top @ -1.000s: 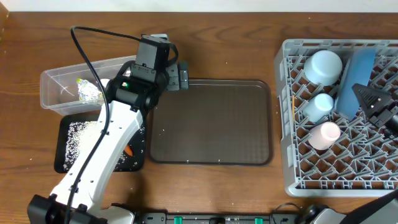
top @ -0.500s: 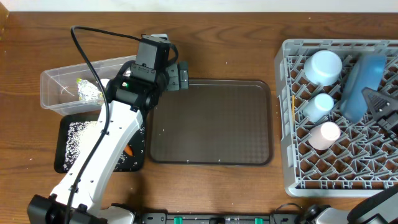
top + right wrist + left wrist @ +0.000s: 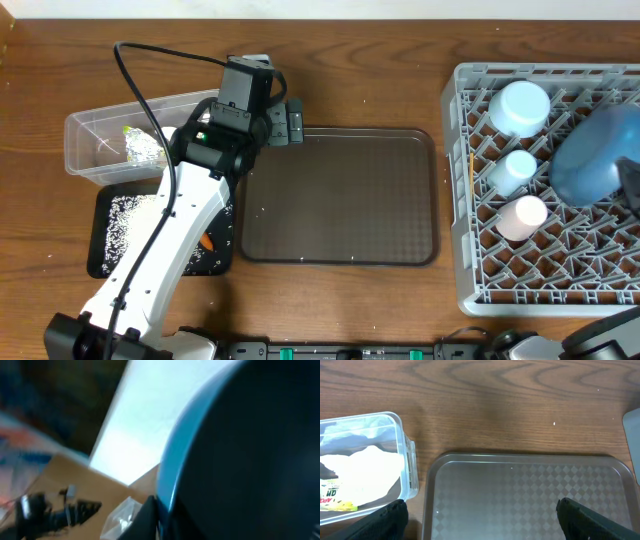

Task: Sort waste into correct bins and load items into the dishwasher rack

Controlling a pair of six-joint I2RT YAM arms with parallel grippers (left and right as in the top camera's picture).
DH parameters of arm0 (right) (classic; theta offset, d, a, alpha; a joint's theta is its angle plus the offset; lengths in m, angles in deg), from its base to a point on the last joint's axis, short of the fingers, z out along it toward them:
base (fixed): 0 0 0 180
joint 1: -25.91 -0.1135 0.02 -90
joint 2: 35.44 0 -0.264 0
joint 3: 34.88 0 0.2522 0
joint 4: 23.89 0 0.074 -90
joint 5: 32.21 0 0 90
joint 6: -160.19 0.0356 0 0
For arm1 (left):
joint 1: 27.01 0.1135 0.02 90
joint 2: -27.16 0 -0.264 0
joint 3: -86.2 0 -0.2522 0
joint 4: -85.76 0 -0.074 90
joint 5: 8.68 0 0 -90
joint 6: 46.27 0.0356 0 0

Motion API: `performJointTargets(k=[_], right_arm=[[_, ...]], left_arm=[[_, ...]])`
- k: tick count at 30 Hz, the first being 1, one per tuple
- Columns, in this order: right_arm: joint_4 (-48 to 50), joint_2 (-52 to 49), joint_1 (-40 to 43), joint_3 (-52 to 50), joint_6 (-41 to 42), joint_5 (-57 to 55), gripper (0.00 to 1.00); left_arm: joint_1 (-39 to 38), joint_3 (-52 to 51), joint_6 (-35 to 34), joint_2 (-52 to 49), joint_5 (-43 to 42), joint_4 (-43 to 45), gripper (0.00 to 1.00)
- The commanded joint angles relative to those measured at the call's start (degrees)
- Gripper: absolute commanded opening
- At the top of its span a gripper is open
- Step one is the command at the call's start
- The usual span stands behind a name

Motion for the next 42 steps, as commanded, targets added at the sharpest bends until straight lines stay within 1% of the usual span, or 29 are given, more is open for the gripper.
performJointTargets(k=[1,2,4,5,12,15,19,27,30,33,38,42], right_arm=[[-1.8,-0.8,6.2,-0.2,9.7,-6.4,0.35],[-2.3,-0.8,7.5,-0.2,10.8,-6.4,0.46],[-3.3,-0.8,9.2,-0.2,11.7,-6.4,0.74],[-4.0,-0.8,9.8,-0.2,11.8,-6.4,0.99],[-6.9,-0.7,12.4,-0.2,11.8,-6.4,0.99],[-6.9,-0.7,13.8,-0.2,14.2,-6.5,0.99],[-7.0,-0.7,17.0,-0.2,20.7,-10.9,0.99],[-6.7,-0.7,20.4,-0.2,27.0,-22.5,0.99],[-4.0,-0.7,20.3,-0.2,27.1,-22.0,0.99],[-2.4,-0.2,19.9,-0.2,29.2,-22.2,0.99],[2.2,3.0,20.3,-0.2,35.1,-22.1,0.99],[13.7,5.8,16.6,-0.2,37.8,-12.3,0.99]], left_arm=[[0.2,0.3,0.6,-0.3,0.7,-0.2,0.98],[0.2,0.3,0.6,-0.3,0.7,-0.2,0.98],[0.2,0.3,0.6,-0.3,0.7,-0.2,0.98],[0.2,0.3,0.6,-0.3,0.7,-0.2,0.98],[0.2,0.3,0.6,-0.3,0.7,-0.2,0.98],[0.2,0.3,0.6,-0.3,0.7,-0.2,0.98],[0.2,0.3,0.6,-0.3,0.7,-0.2,0.98],[0.2,0.3,0.6,-0.3,0.7,-0.2,0.98],[0.2,0.3,0.6,-0.3,0.7,-0.2,0.98],[0.2,0.3,0.6,-0.3,0.7,-0.2,0.98],[0.2,0.3,0.6,-0.3,0.7,-0.2,0.98],[0.2,0.3,0.6,-0.3,0.7,-0.2,0.98]])
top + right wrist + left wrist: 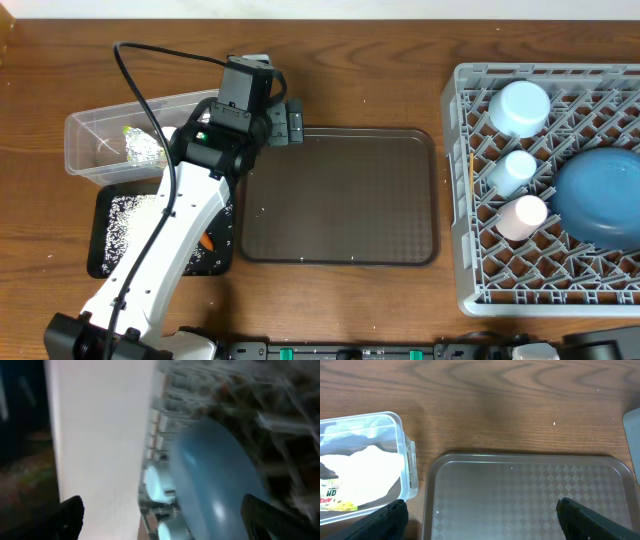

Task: Sort waste into correct bins and load items into the dishwasher rack

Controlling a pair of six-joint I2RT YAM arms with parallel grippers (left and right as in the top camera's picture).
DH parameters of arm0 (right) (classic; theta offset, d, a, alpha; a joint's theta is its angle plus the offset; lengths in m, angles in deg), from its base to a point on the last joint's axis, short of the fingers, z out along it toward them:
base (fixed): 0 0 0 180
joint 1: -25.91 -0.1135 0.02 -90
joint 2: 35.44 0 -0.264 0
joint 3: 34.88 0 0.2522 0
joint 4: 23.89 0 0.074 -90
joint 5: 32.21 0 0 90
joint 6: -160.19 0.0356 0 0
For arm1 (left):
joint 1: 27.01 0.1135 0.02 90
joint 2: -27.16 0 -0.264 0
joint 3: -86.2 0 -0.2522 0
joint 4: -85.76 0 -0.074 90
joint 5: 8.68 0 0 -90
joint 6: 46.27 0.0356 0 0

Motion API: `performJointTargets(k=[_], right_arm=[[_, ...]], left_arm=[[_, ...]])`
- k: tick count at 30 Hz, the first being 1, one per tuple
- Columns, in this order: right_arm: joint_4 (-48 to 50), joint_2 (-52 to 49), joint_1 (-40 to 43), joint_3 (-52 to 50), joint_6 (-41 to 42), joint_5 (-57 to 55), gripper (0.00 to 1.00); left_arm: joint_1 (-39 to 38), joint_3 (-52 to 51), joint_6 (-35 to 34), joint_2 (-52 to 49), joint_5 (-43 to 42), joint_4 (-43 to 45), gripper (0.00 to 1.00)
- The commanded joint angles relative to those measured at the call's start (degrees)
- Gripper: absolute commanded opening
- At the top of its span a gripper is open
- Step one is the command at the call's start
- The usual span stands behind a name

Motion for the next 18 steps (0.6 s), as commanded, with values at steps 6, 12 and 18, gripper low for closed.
performJointTargets(k=[6,12,18], right_arm=[[16.8,4.2,-16.5,0.1,4.1,12.3,0.99],[22.8,4.2,-27.0,0.1,2.9,9.9,0.99],[13.7,4.2,-25.6,0.1,-3.2,5.0,0.99]], left_arm=[[0.2,0.3,0.6,-0.3,0.7,-0.2,0.98],[0.2,0.3,0.6,-0.3,0.7,-0.2,0.98],[0.2,0.3,0.6,-0.3,0.7,-0.2,0.98]])
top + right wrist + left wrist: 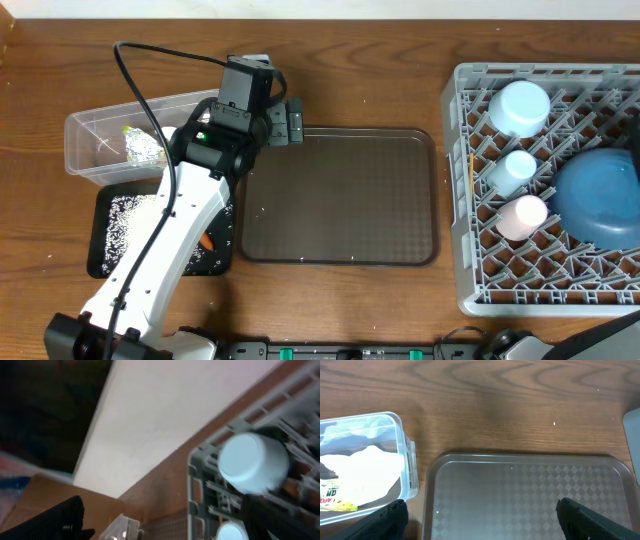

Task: Sort waste into correct bins and load items into the dishwasher rack

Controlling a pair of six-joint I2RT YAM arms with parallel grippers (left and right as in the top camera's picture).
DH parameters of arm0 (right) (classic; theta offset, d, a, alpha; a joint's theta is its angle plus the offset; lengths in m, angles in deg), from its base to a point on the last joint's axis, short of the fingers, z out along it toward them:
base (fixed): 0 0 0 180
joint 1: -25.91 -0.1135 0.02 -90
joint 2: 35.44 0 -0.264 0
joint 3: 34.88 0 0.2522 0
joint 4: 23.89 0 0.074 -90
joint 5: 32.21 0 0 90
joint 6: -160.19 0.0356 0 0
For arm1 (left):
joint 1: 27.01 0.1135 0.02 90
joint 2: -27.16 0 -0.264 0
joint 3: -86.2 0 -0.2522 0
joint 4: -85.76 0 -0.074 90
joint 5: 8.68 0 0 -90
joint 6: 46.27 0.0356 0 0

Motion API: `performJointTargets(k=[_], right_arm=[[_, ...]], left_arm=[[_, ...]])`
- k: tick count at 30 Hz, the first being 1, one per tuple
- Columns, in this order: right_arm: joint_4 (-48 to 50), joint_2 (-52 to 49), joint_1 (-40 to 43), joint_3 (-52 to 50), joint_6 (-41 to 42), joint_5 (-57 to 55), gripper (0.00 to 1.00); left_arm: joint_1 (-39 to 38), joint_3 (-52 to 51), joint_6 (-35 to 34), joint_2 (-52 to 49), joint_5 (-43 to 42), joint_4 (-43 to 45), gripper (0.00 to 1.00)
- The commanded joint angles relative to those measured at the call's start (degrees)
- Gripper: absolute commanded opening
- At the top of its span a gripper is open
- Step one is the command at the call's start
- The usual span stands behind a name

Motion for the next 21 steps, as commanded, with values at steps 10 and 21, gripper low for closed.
performJointTargets(k=[10,21], right_arm=[[-23.5,0.2,2.8,0.1,-18.3,-39.5,0.99],[-22.2,-7.0,2.0,0.1,-17.4,-36.0,0.99]], left_arm=[[0.2,0.3,0.6,-0.3,0.7,-0.2,0.98],[0.2,0.3,0.6,-0.3,0.7,-0.2,0.98]])
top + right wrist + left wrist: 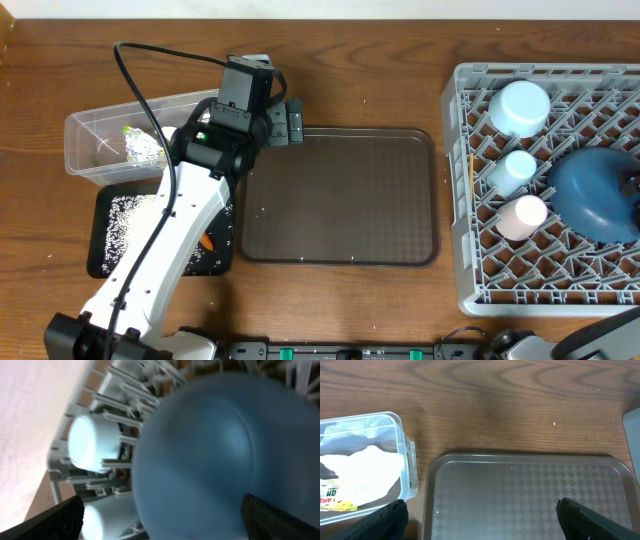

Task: Sort waste into correct bins and load items into the dishwasher rack

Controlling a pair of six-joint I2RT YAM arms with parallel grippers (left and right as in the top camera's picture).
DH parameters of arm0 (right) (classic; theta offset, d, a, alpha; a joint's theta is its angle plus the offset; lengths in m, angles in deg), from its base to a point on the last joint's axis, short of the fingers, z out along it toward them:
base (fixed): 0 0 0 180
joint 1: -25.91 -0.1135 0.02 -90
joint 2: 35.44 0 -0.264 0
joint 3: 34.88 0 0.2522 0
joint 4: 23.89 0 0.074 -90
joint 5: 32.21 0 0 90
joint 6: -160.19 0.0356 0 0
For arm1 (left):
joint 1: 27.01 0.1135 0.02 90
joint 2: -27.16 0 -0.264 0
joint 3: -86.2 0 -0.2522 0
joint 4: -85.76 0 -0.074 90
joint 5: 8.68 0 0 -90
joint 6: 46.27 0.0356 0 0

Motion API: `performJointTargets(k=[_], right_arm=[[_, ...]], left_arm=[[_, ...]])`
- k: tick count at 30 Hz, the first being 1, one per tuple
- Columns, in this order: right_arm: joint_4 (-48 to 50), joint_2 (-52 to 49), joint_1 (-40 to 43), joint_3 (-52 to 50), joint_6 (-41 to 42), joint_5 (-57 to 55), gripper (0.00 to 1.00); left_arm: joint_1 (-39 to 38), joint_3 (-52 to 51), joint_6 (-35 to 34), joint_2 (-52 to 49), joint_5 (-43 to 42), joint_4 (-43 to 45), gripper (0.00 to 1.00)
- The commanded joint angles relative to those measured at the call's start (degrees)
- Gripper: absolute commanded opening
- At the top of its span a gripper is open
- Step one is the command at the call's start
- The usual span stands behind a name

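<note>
The grey dishwasher rack (460,200) stands at the right. In it a blue bowl (595,195) lies upside down beside three upturned cups (522,105). The bowl (225,450) fills the right wrist view, with a pale cup (95,442) at its left. My right gripper (160,520) hovers close over the bowl, open, its fingertips (65,515) wide apart and holding nothing. My left gripper (480,520) is open above the brown tray (530,490), near its back left corner (290,122). The clear waste bin (360,465) holds wrappers.
A black bin (125,235) with white crumbs and an orange scrap sits at the front left, partly under my left arm (180,220). The clear bin (110,140) is behind it. The tray (340,195) lies mid-table with nothing on it.
My right wrist view looked at the wall and the rack's far corner cup; now it is close over the blue bowl. The left arm has not moved.
At first the blue bowl hung tilted over the rack in my right gripper. Then it lay upside down in the rack and the gripper was open and away from it. Now the open gripper is back close above the bowl. The left gripper stayed open over the tray.
</note>
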Motion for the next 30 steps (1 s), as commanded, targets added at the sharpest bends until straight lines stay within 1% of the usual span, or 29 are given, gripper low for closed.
performJointTargets(k=[1,6,10,12,14,16,17,19,20,21,26,30], right_arm=[[-0.6,-4.4,-0.4,0.1,-0.2,-0.2,0.99],[0.6,-5.8,-0.4,0.2,0.9,7.3,0.99],[0.6,-3.0,-0.4,1.0,0.9,10.0,0.99],[0.7,-0.4,-0.4,1.9,0.9,14.6,0.99],[1.0,1.9,-0.5,3.0,0.8,20.3,0.99],[3.3,4.5,-0.9,3.6,0.8,30.3,0.99],[6.8,5.9,-1.3,3.6,0.9,37.7,0.99],[14.0,7.7,-2.6,3.6,1.5,48.8,0.99],[17.6,8.6,-4.0,3.7,5.0,50.3,0.99],[19.3,9.5,-5.3,3.6,6.6,50.3,0.99],[25.1,13.2,-16.7,3.7,7.5,50.3,0.99],[27.1,14.1,-25.8,3.7,9.9,50.3,0.99]], left_arm=[[0.2,0.3,0.6,-0.3,0.7,-0.2,0.98],[0.2,0.3,0.6,-0.3,0.7,-0.2,0.98],[0.2,0.3,0.6,-0.3,0.7,-0.2,0.98],[0.2,0.3,0.6,-0.3,0.7,-0.2,0.98],[0.2,0.3,0.6,-0.3,0.7,-0.2,0.98],[0.2,0.3,0.6,-0.3,0.7,-0.2,0.98],[0.2,0.3,0.6,-0.3,0.7,-0.2,0.98],[0.2,0.3,0.6,-0.3,0.7,-0.2,0.98],[0.2,0.3,0.6,-0.3,0.7,-0.2,0.98],[0.2,0.3,0.6,-0.3,0.7,-0.2,0.98],[0.2,0.3,0.6,-0.3,0.7,-0.2,0.98],[0.2,0.3,0.5,-0.3,0.7,-0.2,0.98]])
